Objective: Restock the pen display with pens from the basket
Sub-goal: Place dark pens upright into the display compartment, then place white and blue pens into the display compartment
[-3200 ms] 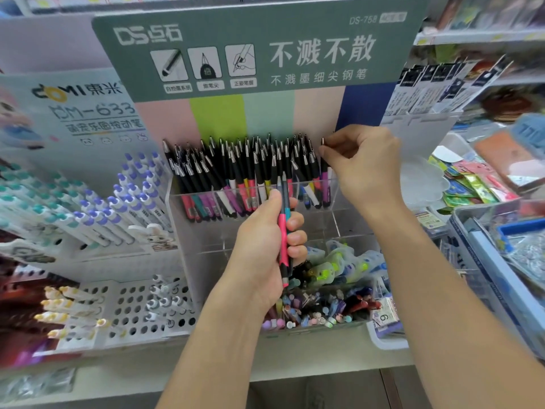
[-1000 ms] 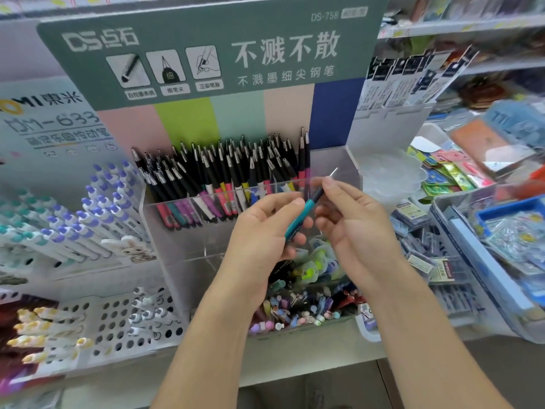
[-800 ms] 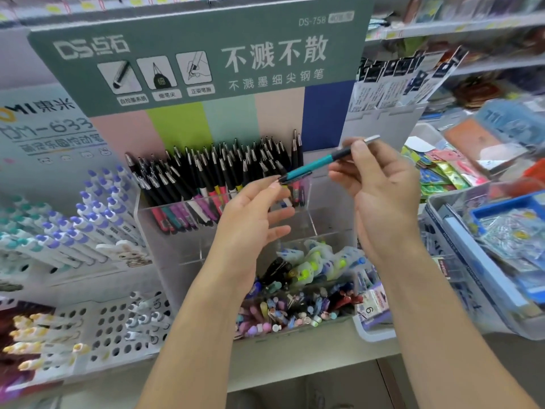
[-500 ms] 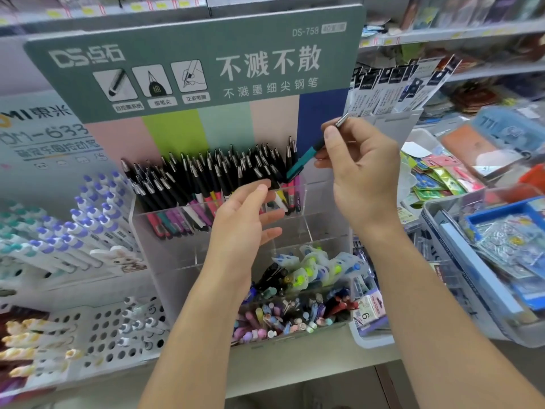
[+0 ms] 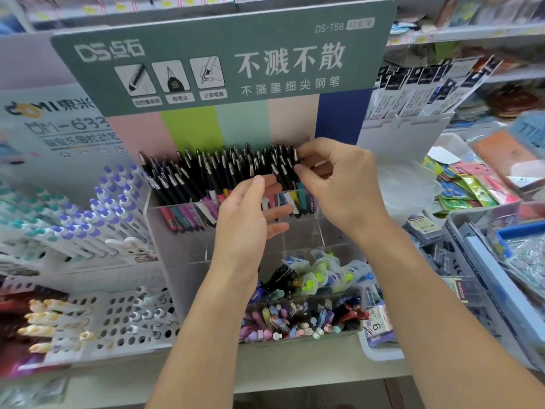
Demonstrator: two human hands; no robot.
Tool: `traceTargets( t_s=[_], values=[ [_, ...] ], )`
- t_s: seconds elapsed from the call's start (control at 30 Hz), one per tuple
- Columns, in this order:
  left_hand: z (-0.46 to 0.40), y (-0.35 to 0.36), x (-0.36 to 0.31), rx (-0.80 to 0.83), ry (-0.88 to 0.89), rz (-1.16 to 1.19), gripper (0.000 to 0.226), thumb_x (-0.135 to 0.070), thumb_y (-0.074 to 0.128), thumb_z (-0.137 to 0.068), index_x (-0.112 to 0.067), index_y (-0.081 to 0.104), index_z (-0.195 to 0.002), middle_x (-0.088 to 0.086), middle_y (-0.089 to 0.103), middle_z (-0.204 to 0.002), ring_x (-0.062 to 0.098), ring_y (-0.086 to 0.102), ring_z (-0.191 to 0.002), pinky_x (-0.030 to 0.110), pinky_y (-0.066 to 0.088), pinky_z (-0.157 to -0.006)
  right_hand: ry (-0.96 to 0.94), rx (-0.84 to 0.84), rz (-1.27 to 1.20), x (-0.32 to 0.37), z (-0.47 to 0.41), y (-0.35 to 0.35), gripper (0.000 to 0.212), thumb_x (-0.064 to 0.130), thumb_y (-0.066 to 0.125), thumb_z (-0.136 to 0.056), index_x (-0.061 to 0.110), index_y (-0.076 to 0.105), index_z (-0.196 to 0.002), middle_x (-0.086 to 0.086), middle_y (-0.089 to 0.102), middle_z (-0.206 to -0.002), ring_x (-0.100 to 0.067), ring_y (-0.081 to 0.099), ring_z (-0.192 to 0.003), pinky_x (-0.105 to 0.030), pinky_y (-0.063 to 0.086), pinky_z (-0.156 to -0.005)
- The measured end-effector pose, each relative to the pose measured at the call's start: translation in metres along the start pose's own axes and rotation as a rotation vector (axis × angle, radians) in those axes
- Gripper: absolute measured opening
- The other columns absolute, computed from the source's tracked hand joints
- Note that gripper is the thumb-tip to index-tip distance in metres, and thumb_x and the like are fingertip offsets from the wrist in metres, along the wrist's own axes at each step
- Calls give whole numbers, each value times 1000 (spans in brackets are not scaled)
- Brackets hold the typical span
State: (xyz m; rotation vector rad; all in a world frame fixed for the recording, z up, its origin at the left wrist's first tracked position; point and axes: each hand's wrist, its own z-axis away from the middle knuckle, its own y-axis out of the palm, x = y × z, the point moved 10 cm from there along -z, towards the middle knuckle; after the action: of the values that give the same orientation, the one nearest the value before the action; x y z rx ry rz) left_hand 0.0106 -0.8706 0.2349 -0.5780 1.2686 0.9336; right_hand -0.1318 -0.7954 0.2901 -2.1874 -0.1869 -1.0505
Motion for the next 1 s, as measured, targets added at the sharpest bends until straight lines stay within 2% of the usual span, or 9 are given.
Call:
traceTargets(
  t_s=[0.07, 0.17, 0.2, 0.3, 0.37, 0.6, 0.7, 0.83, 1.0],
  values=[
    [2, 1, -1, 19, 10, -8, 28, -29, 42, -107, -21, 67, -116, -7, 71, -112, 17, 75, -89, 29, 60, -71, 37, -44, 59, -6, 2, 0, 15, 11, 75, -85, 17, 78, -98, 2, 67, -85, -11, 63, -74, -28, 54, -75],
    [3, -4, -1, 20, 25, 10, 27, -26, 43, -107, -20, 69, -107, -6, 73, -103, 17, 74, -84, 29, 59, -69, 85, -82, 133, -11, 6, 0, 12, 16, 78, -85, 15, 80, -96, 0, 66, -87, -15, 62, -75, -34, 55, -76],
    [3, -6, -1, 26, 22, 17, 26, -25, 44, -107, -19, 69, -105, -5, 73, -100, 16, 73, -82, 28, 59, -68, 102, -87, 151, -13, 8, -1, 14, 16, 79, -84, 15, 79, -97, 1, 67, -88, -14, 62, -76, -33, 55, -77],
    [4, -1, 1, 101, -10, 22, 25, -24, 46, -106, -18, 69, -102, -2, 72, -94, 15, 70, -78, 27, 57, -66, 163, -156, 152, -17, 25, -19, 21, 15, 79, -84, 17, 76, -104, 4, 68, -92, -2, 59, -76, -14, 51, -74],
    [4, 8, 4, 185, -43, 5, 23, -23, 47, -105, -18, 69, -101, 0, 72, -92, 14, 70, -77, 26, 55, -65, 235, -247, 137, -22, 42, -35, 17, 17, 77, -86, 18, 75, -103, 6, 69, -89, -1, 62, -77, -10, 49, -71],
    [40, 66, 42, 495, -195, -41, 16, -22, 54, -99, -18, 68, -92, -4, 71, -71, 12, 67, -65, 22, 51, -56, 557, -531, -35, -43, 146, -90, 14, 21, 77, -87, 18, 75, -100, 6, 72, -83, -3, 66, -74, -25, 58, -75],
    [85, 112, 76, 661, -292, -97, 17, -21, 54, -99, -17, 67, -88, -5, 70, -63, 10, 66, -57, 19, 49, -51, 697, -692, -53, -53, 227, -136, 12, 22, 76, -88, 17, 74, -99, 1, 73, -83, -16, 72, -75, -36, 61, -72],
    [186, 177, 117, 924, -421, -162, 13, -20, 55, -97, -16, 64, -89, -3, 67, -64, 9, 62, -52, 18, 45, -48, 882, -961, -109, -50, 357, -203, 6, 10, 70, -93, 15, 68, -92, -5, 68, -70, -11, 65, -54, -23, 51, -51],
    [332, 239, 166, 1237, -488, -299, 12, -21, 55, -97, -19, 63, -89, -3, 67, -65, 11, 62, -57, 17, 43, -49, 1026, -1233, -41, -33, 502, -274, 14, 10, 68, -93, 19, 65, -84, -2, 68, -67, -8, 64, -50, -21, 51, -49]
  ],
)
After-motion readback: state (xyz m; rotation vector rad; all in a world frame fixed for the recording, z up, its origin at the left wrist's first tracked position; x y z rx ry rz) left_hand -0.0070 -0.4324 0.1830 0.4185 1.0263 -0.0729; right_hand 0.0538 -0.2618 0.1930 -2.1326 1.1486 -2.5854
